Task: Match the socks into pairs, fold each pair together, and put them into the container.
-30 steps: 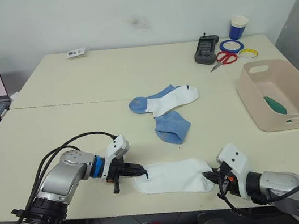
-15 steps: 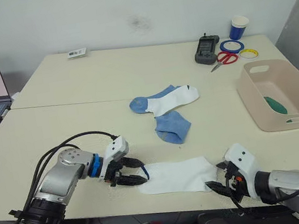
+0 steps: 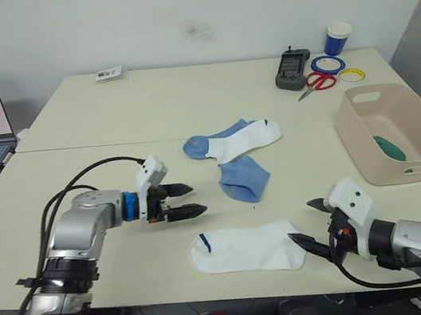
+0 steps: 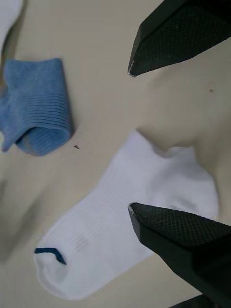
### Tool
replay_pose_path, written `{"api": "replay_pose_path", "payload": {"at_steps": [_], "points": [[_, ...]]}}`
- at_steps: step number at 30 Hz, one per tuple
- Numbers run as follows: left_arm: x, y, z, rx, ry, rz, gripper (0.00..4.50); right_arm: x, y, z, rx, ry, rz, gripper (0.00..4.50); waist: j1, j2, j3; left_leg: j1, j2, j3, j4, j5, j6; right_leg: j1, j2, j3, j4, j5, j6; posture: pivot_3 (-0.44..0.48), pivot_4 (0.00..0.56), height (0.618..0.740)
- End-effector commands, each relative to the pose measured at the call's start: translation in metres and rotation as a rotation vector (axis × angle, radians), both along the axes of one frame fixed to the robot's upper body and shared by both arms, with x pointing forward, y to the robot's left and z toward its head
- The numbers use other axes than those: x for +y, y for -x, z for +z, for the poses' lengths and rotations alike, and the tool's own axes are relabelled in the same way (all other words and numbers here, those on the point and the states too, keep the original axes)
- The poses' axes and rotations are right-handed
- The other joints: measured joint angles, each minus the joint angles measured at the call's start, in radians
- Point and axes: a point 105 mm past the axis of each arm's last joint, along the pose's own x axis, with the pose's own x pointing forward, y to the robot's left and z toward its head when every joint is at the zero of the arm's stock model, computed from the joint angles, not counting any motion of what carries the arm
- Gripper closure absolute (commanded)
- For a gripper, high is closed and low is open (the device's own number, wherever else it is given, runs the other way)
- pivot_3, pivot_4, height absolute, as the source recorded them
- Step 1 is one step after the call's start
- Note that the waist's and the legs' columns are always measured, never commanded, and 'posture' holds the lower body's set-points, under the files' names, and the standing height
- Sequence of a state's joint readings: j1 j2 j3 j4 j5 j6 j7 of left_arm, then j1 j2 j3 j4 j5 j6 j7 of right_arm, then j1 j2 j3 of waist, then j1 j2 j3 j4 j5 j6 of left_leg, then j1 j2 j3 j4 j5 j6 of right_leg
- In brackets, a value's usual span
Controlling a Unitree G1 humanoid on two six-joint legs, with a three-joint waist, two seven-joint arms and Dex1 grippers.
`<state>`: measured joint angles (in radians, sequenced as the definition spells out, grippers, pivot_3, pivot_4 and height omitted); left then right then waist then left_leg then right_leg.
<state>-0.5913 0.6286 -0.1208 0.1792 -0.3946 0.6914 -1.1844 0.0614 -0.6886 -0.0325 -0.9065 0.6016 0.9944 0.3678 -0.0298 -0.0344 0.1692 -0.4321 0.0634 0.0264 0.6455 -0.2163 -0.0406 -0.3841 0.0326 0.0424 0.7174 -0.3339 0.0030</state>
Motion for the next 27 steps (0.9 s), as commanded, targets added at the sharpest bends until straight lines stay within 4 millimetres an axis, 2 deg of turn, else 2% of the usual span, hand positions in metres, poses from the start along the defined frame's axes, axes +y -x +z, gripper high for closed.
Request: {"api": "replay_pose_path", "payload": {"at_steps": [1,4,8,13,15,18,21,25,27], "points": [[-0.017,-0.009,0.004,-0.038,0.012,0.036,0.04,0.005,-0.002,0.007,-0.048,-0.005,0.011,0.0,0.0,0.0,0.0,0.0,0.0,0.0,0.0,0.0,0.0,0.0,0.0,0.0,0.0,0.0,0.0,0.0,0.15,0.725],[-0.033,-0.019,-0.009,-0.052,-0.039,0.102,0.04,0.006,-0.004,0.011,-0.073,-0.008,-0.001,0.0,-0.001,0.0,0.0,0.0,0.0,0.0,0.0,0.0,0.0,0.0,0.0,0.0,0.001,0.0,0.0,0.0,0.15,0.725],[-0.046,-0.02,-0.023,-0.042,-0.086,0.097,0.04,0.005,-0.004,0.012,-0.081,-0.005,-0.012,0.0,-0.003,0.0,0.0,0.0,-0.001,0.0,0.0,0.0,0.0,0.0,0.001,0.0,0.001,0.0,0.0,0.0,0.15,0.725],[-0.061,-0.025,-0.02,-0.07,-0.066,0.078,0.04,0.006,-0.002,0.012,-0.092,0.003,-0.016,0.0,0.001,0.0,0.0,0.0,-0.001,0.0,0.0,0.0,0.0,0.0,0.0,0.0,0.0,0.0,0.0,0.0,0.15,0.725],[-0.06,-0.028,-0.01,-0.088,-0.013,0.087,0.04,0.006,-0.001,0.013,-0.097,0.002,-0.019,0.0,0.001,0.0,0.0,0.0,-0.001,0.0,0.0,0.0,0.0,0.001,0.0,0.0,0.0,0.0,0.0,0.0,0.15,0.725],[-0.052,-0.021,0.003,-0.125,0.038,0.039,0.04,0.006,0.001,0.013,-0.105,0.006,-0.024,0.0,0.001,0.0,0.0,0.0,-0.001,0.0,0.0,0.0,0.0,0.0,0.0,0.0,0.0,0.0,0.0,0.0,0.15,0.725],[-0.041,-0.023,0.016,-0.165,0.071,0.071,0.04,0.007,0.001,0.017,-0.122,0.014,-0.015,0.0,-0.004,0.0,0.0,0.001,0.0,0.0,0.0,0.0,0.0,0.0,0.001,0.0,0.001,0.0,0.0,0.0,0.15,0.725],[-0.027,-0.037,0.03,-0.164,0.174,0.239,0.04,0.013,-0.001,0.027,-0.162,0.006,0.012,0.0,-0.003,0.0,0.0,0.001,0.0,0.0,0.0,0.0,0.0,0.0,0.001,0.0,0.001,0.0,0.0,0.0,0.15,0.725],[-0.02,-0.05,0.031,-0.108,0.237,0.375,0.04,0.016,-0.006,0.036,-0.192,-0.003,0.02,0.0,-0.002,0.0,0.0,0.001,0.0,0.0,0.0,0.0,0.0,0.001,0.0,0.0,0.001,0.0,0.0,0.0,0.15,0.725]]}}
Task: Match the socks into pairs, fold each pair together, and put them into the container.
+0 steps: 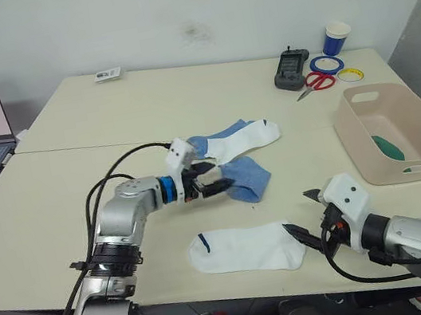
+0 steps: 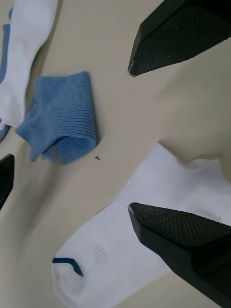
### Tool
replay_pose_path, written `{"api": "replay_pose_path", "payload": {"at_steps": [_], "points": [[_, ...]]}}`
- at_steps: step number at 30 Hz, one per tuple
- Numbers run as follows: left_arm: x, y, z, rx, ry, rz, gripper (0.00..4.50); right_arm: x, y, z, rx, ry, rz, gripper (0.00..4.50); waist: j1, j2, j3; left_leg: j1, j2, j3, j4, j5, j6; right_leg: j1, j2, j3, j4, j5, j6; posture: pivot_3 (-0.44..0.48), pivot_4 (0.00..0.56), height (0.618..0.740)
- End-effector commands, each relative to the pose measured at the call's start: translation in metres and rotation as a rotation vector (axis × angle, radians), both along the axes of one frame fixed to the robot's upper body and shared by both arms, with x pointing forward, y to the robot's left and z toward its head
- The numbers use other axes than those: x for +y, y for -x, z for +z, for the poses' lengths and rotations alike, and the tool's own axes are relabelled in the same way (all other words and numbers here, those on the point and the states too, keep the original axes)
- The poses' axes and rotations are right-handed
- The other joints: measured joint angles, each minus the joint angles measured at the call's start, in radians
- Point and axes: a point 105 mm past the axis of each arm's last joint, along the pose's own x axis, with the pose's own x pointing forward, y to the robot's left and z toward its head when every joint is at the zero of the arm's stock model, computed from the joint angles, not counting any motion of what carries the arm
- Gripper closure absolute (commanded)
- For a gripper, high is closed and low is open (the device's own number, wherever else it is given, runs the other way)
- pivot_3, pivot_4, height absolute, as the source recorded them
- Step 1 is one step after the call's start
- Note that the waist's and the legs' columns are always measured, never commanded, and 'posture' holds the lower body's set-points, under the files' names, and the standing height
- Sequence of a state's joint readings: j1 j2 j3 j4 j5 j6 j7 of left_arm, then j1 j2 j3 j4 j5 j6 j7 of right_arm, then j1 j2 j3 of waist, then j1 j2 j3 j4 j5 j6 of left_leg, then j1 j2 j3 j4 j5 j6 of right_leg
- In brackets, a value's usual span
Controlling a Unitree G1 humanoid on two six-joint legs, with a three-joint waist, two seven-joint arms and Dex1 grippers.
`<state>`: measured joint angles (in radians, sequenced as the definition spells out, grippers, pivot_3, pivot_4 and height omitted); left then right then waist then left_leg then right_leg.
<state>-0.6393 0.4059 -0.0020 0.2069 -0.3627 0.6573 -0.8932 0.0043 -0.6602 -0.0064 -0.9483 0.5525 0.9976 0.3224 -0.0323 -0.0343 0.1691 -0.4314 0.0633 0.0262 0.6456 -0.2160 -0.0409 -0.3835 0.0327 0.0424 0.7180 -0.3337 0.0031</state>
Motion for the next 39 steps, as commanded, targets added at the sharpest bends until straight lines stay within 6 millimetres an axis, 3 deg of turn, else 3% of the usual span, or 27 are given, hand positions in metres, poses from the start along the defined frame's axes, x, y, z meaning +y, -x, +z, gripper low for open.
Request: {"api": "replay_pose_path", "payload": {"at_steps": [1,5,13,16,28,32,39], "points": [[0.008,-0.017,0.012,0.071,0.139,0.164,0.04,0.01,-0.003,0.024,-0.103,-0.017,0.037,0.0,0.002,0.0,0.0,0.0,0.0,0.0,0.0,0.0,0.0,0.0,0.0,0.0,0.0,0.0,0.0,0.0,0.15,0.725],[0.001,-0.029,-0.002,0.229,0.2,0.258,0.04,0.014,-0.014,0.044,-0.167,-0.042,0.043,0.0,0.003,0.0,0.0,0.0,-0.001,-0.001,0.0,0.0,0.0,0.0,0.0,-0.001,0.0,0.0,0.001,0.0,0.15,0.725],[-0.016,-0.049,-0.016,0.349,0.235,0.379,0.04,0.015,-0.016,0.047,-0.165,-0.037,0.035,0.0,0.005,-0.001,0.0,-0.001,-0.001,0.0,0.0,0.0,0.0,0.0,-0.001,-0.001,-0.001,0.001,0.0,0.0,0.15,0.725],[-0.027,-0.052,-0.015,0.365,0.252,0.364,0.62,0.015,-0.016,0.046,-0.16,-0.036,0.029,0.0,0.005,-0.001,0.0,-0.001,-0.001,0.0,0.0,0.0,0.0,0.0,-0.001,-0.001,-0.001,0.001,0.0,0.0,0.15,0.725],[-0.032,-0.06,-0.008,0.309,0.287,0.369,4.35,0.015,-0.013,0.044,-0.155,-0.029,0.02,0.0,0.003,-0.001,0.0,-0.001,-0.001,0.0,0.0,0.002,-0.003,0.0,-0.001,0.0,-0.001,0.0,0.0,0.0,0.15,0.725],[-0.037,-0.053,0.006,0.244,0.303,0.283,4.47,0.016,-0.014,0.043,-0.152,-0.024,0.024,0.0,0.004,-0.001,0.0,-0.001,-0.001,0.001,0.0,0.002,-0.004,0.0,-0.001,0.0,-0.001,0.0,0.0,0.0,0.15,0.725],[-0.018,-0.051,0.037,0.131,0.374,0.273,4.47,0.015,-0.015,0.043,-0.153,-0.018,0.029,0.0,0.002,-0.001,0.0,-0.001,-0.001,0.0,0.0,0.002,-0.004,0.0,0.0,0.0,-0.001,0.0,0.0,0.0,0.15,0.725]]}}
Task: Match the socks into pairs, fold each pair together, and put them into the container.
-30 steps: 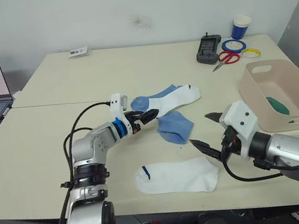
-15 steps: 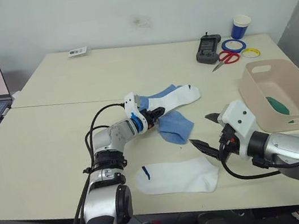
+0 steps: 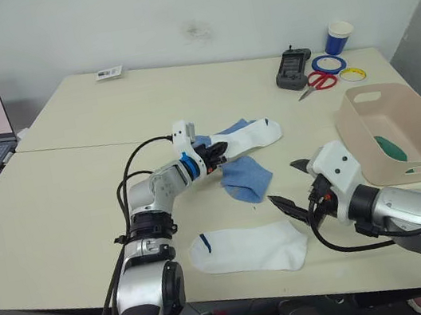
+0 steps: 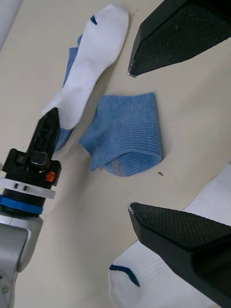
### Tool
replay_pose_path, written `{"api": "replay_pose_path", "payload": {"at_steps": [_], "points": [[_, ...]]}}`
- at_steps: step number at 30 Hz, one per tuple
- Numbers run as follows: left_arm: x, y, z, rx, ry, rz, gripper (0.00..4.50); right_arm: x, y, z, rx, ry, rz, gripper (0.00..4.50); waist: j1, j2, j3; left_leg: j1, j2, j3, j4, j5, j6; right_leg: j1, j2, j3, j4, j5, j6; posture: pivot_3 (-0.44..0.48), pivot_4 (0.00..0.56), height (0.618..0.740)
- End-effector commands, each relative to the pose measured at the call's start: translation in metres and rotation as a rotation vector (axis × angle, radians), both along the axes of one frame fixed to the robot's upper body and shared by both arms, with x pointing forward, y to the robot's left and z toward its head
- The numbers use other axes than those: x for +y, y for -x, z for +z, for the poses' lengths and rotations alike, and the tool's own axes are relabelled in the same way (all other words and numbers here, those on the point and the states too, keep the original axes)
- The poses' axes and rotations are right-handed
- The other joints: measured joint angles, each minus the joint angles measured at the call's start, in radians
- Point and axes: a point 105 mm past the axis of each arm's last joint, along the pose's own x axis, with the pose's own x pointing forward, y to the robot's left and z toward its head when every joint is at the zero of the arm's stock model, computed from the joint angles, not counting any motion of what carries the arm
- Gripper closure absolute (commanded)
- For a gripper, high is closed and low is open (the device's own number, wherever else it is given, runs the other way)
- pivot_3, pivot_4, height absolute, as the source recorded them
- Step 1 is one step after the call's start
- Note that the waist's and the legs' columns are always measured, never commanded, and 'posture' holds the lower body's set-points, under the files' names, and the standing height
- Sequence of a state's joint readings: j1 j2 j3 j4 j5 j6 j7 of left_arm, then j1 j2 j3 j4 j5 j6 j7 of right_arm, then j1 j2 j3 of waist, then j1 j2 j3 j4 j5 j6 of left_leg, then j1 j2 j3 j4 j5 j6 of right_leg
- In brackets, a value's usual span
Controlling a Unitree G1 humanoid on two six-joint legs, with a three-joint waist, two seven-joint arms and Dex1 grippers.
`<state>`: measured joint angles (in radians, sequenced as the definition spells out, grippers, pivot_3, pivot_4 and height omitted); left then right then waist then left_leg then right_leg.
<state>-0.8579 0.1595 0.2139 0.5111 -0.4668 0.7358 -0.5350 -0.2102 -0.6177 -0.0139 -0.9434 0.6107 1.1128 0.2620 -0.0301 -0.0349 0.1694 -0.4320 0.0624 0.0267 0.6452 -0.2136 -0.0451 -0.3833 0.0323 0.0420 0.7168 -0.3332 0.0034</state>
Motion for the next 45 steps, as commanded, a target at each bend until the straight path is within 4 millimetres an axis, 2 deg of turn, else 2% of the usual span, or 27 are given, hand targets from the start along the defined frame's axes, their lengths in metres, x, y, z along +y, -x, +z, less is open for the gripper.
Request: {"api": "replay_pose_path", "payload": {"at_steps": [1,7,12,17,19,21,25,35,38,41,44,45], "points": [[0.014,0.001,0.034,-0.121,0.045,0.009,4.47,0.003,0.004,0.01,-0.054,0.001,0.026,0.0,0.0,0.0,0.0,0.0,0.0,0.0,0.0,0.0,0.0,0.0,0.0,0.0,0.0,0.0,0.0,0.0,0.15,0.725],[0.047,0.01,0.079,-0.213,0.102,-0.013,4.47,0.002,0.003,0.01,-0.057,0.005,0.032,0.0,-0.001,0.0,0.0,0.0,0.0,0.0,0.0,0.0,0.0,0.0,0.0,0.0,0.0,0.0,0.0,0.0,0.15,0.725],[0.072,0.032,0.112,-0.265,0.086,-0.106,4.47,0.004,0.003,0.01,-0.054,-0.001,0.048,0.0,-0.001,0.0,0.0,0.0,0.001,0.0,0.0,0.0,0.0,0.0,0.0,0.0,0.0,0.0,0.0,0.0,0.15,0.725],[0.102,0.062,0.138,-0.266,-0.1,-0.203,4.47,0.003,0.004,0.008,-0.05,-0.002,0.056,0.0,-0.004,-0.001,0.001,0.0,0.002,-0.001,-0.001,0.0,0.0,-0.001,0.0,0.0,0.0,0.0,0.0,0.0,0.15,0.725],[0.112,0.066,0.141,-0.25,-0.175,-0.22,4.47,0.001,0.003,0.007,-0.046,-0.001,0.054,0.0,-0.002,-0.001,0.001,0.0,0.002,-0.001,-0.001,0.0,0.0,-0.001,0.0,0.0,0.0,0.0,0.0,0.0,0.15,0.725],[0.113,0.071,0.139,-0.235,-0.244,-0.272,4.47,0.0,0.001,0.005,-0.041,0.002,0.053,0.0,-0.001,-0.001,0.001,0.0,0.002,-0.001,-0.001,0.0,0.0,-0.001,0.0,-0.001,0.0,0.0,0.0,0.0,0.15,0.725],[0.092,0.081,0.108,-0.168,-0.364,-0.44,4.47,-0.002,0.001,0.003,-0.031,0.016,0.055,0.0,0.005,-0.001,0.001,0.0,0.001,-0.001,0.0,-0.002,0.003,-0.001,-0.004,-0.002,0.0,0.0,0.0,0.0,0.15,0.725],[-0.009,0.111,0.013,-0.028,-0.325,-0.75,4.47,-0.017,0.012,-0.008,-0.006,0.069,-0.015,0.0,0.003,-0.001,0.002,-0.001,0.001,0.0,0.0,-0.002,0.003,-0.001,-0.005,0.0,0.0,0.0,0.0,0.0,0.15,0.725],[-0.019,0.124,0.001,-0.012,-0.346,-0.815,4.47,-0.019,0.017,-0.011,0.001,0.08,-0.031,0.0,-0.003,-0.001,0.002,-0.001,0.001,0.0,0.0,-0.002,0.003,-0.001,-0.004,0.0,0.0,0.0,0.0,0.0,0.15,0.725],[-0.031,0.121,-0.007,0.008,-0.313,-0.774,4.47,-0.022,0.02,-0.014,0.011,0.085,-0.05,0.0,-0.002,-0.001,0.001,0.0,0.001,0.0,0.0,-0.002,0.003,-0.001,-0.003,0.001,0.001,0.0,0.0,0.0,0.15,0.725],[-0.043,0.125,-0.01,-0.022,-0.307,-0.792,4.47,-0.024,0.022,-0.017,0.02,0.092,-0.06,0.0,-0.002,-0.001,0.001,0.0,0.001,-0.001,0.0,-0.002,0.004,-0.001,-0.002,0.001,0.001,0.0,0.0,0.0,0.15,0.725],[-0.046,0.128,-0.01,-0.034,-0.307,-0.796,4.07,-0.024,0.022,-0.018,0.023,0.093,-0.061,0.0,-0.002,-0.001,0.001,0.0,0.0,0.0,0.0,-0.002,0.004,-0.001,-0.002,0.001,0.0,0.0,0.0,0.0,0.15,0.725]]}}
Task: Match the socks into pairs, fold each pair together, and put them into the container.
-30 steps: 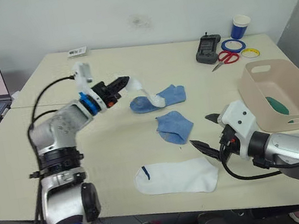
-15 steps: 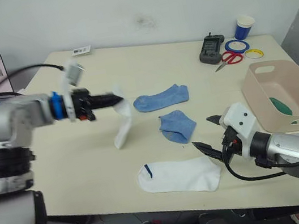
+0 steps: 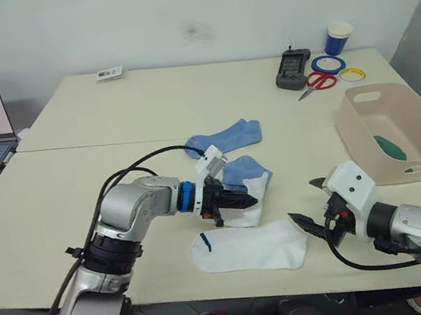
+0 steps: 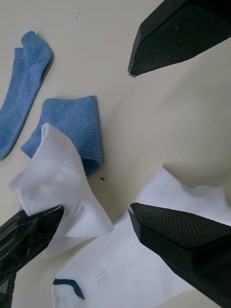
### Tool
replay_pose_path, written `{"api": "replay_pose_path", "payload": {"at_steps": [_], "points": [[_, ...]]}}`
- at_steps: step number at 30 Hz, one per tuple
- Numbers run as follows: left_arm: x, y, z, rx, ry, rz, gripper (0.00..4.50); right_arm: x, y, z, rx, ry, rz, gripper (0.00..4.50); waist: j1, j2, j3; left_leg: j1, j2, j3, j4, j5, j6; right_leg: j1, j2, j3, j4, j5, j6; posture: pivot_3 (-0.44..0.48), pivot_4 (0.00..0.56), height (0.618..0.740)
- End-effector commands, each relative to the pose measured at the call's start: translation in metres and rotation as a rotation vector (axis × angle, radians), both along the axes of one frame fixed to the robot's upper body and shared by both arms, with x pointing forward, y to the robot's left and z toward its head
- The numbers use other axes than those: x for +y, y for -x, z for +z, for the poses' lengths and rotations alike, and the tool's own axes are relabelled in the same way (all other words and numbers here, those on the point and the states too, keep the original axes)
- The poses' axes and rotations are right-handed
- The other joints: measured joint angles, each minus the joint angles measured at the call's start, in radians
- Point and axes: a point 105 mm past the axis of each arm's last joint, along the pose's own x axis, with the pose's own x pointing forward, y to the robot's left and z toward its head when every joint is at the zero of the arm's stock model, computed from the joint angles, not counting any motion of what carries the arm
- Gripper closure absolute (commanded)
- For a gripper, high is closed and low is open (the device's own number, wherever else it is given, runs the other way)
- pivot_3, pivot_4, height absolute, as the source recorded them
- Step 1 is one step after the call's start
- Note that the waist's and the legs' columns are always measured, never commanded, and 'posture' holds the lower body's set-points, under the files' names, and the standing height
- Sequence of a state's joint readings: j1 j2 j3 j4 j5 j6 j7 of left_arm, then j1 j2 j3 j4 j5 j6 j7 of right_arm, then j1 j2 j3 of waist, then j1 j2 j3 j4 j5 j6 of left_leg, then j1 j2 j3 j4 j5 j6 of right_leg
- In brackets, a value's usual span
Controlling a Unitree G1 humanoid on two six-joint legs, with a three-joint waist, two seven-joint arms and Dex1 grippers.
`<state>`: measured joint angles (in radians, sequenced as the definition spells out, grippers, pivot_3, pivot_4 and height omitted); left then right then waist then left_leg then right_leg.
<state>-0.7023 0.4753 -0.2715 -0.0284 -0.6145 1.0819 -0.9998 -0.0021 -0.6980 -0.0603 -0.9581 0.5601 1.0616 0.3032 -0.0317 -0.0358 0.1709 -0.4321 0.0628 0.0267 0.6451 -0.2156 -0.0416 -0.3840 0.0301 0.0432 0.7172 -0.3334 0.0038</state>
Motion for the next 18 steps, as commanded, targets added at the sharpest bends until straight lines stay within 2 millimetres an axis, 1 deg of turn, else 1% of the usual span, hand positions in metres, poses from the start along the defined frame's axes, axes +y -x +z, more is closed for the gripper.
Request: {"api": "replay_pose_path", "payload": {"at_steps": [1,4,6,9,10,11,12,13,14,16,18], "points": [[-0.011,0.007,0.005,-0.067,0.017,-0.027,3.89,0.003,0.008,0.013,-0.077,0.02,0.017,0.0,0.0,0.0,0.0,0.0,0.0,0.0,0.0,0.0,0.0,0.0,0.0,0.0,0.0,0.0,0.0,0.0,0.15,0.725],[-0.012,0.008,0.005,-0.084,0.02,-0.01,3.01,0.001,0.01,0.011,-0.069,0.026,0.014,0.0,0.0,0.0,0.0,0.0,0.0,0.0,0.0,0.0,0.0,0.0,0.001,0.0,0.0,0.0,0.0,0.0,0.15,0.725],[-0.012,0.009,0.006,-0.085,0.023,-0.004,2.33,0.0,0.011,0.009,-0.063,0.032,0.012,0.0,0.001,0.0,0.0,0.0,0.0,-0.001,0.0,0.0,0.0,0.0,0.001,0.0,0.0,0.0,0.0,0.0,0.15,0.725],[-0.007,0.013,0.02,-0.092,0.069,-0.023,1.35,-0.002,0.012,0.007,-0.055,0.04,0.009,0.0,0.0,0.0,0.0,0.0,0.0,0.0,0.0,0.0,0.0,0.0,0.001,0.001,0.0,0.0,0.0,0.0,0.15,0.725],[-0.001,0.011,0.028,-0.1,0.096,-0.006,1.03,-0.003,0.012,0.006,-0.051,0.039,0.006,0.0,0.0,0.0,0.0,0.0,0.0,0.0,0.0,0.0,0.0,0.0,0.001,0.001,0.0,0.0,0.0,0.0,0.15,0.725],[0.011,0.004,0.036,-0.11,0.117,0.036,0.68,-0.004,0.013,0.005,-0.044,0.034,0.0,0.0,0.0,0.0,0.0,0.0,0.0,0.0,0.0,0.0,0.0,0.0,0.001,0.0,0.0,0.0,0.0,0.0,0.15,0.725],[0.022,0.001,0.041,-0.118,0.129,0.062,0.37,-0.005,0.014,0.004,-0.037,0.029,-0.006,0.0,-0.001,0.0,0.0,0.0,0.0,0.0,0.0,0.0,0.0,0.0,0.001,0.0,0.0,0.0,0.0,0.0,0.15,0.725],[0.029,-0.001,0.044,-0.123,0.135,0.078,0.02,-0.006,0.014,0.003,-0.033,0.026,-0.009,0.0,-0.002,0.0,0.0,0.0,0.0,0.0,0.0,0.0,0.0,0.0,0.002,0.0,0.0,0.0,0.0,0.0,0.15,0.725],[0.046,0.002,0.04,-0.104,0.089,0.077,0.02,-0.006,0.016,0.0,-0.019,0.011,-0.017,0.0,-0.002,0.0,0.0,0.0,0.0,0.0,0.0,0.0,0.0,0.0,0.003,0.0,0.0,0.0,0.0,0.0,0.15,0.725],[0.073,0.009,0.03,-0.066,-0.012,0.064,0.02,-0.006,0.019,-0.006,0.01,-0.019,-0.03,0.0,-0.005,0.0,0.0,0.001,0.0,-0.001,-0.001,0.0,0.0,0.0,0.004,0.0,0.0,0.0,0.0,0.0,0.15,0.725],[0.102,0.019,0.019,-0.005,-0.101,0.062,0.02,-0.003,0.024,-0.016,0.047,-0.03,-0.027,0.0,-0.005,0.001,0.0,0.002,0.001,-0.001,-0.003,0.0,0.0,-0.001,0.004,0.0,0.0,0.0,0.0,0.0,0.15,0.725]]}}
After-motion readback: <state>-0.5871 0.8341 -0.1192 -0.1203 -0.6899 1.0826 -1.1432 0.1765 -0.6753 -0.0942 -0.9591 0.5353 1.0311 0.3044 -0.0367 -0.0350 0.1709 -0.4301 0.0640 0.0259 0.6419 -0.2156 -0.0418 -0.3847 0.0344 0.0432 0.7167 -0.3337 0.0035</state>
